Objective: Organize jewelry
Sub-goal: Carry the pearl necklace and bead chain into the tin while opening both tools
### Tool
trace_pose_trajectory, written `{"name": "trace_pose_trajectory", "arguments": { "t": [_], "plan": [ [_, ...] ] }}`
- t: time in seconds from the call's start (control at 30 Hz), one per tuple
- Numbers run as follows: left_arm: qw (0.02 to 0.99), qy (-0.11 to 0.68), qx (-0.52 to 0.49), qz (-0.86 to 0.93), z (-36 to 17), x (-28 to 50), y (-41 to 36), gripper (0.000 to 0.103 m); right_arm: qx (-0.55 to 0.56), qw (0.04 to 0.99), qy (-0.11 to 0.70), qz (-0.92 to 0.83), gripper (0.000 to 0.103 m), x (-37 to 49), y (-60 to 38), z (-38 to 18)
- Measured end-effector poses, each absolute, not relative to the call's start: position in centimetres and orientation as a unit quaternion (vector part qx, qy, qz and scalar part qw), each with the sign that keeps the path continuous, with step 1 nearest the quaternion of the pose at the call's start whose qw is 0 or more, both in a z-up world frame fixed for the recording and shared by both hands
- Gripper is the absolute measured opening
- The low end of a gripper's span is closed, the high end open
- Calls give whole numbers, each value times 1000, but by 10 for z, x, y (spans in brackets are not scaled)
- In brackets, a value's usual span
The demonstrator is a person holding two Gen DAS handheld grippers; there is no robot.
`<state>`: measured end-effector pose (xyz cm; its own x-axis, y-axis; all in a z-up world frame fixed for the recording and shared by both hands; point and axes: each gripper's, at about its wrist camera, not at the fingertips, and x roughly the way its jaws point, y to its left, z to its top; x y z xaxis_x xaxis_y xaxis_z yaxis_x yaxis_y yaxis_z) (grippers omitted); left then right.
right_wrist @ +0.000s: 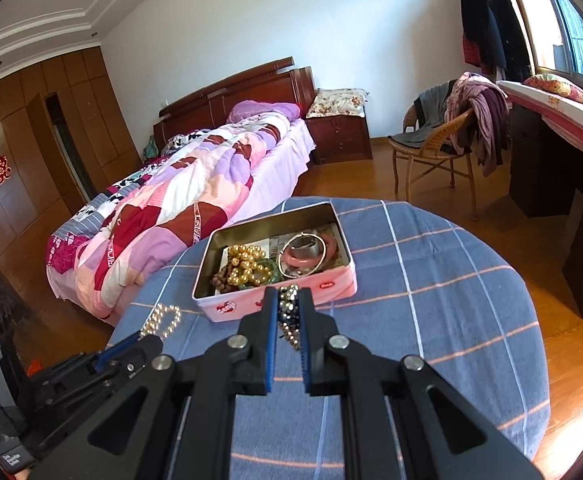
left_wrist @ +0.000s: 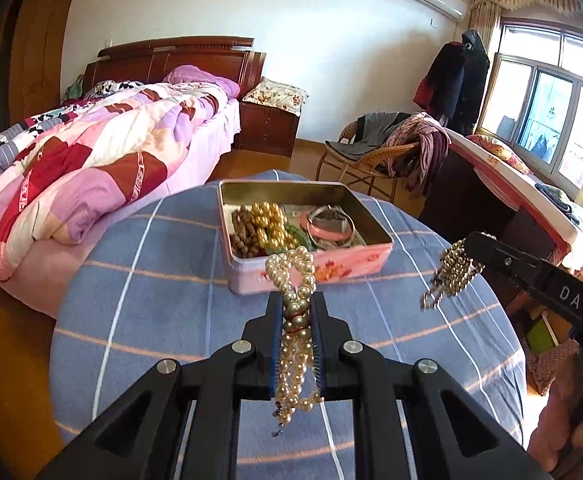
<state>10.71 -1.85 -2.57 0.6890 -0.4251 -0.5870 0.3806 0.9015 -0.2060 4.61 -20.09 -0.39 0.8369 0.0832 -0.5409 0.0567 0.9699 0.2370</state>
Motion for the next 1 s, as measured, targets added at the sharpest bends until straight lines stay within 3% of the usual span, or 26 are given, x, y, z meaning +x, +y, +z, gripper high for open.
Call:
{"name": "trace_pose_trajectory", "arguments": {
  "t": [0.53,1.0],
  "plan": [
    [923,310,-9,-227,-24,179,-61,12,137,959,249,-1,13,120,-214,9],
    [918,339,21,-206,-58,218,-95,13,137,937,322,-26,13,173,-225,-51]
  ]
}}
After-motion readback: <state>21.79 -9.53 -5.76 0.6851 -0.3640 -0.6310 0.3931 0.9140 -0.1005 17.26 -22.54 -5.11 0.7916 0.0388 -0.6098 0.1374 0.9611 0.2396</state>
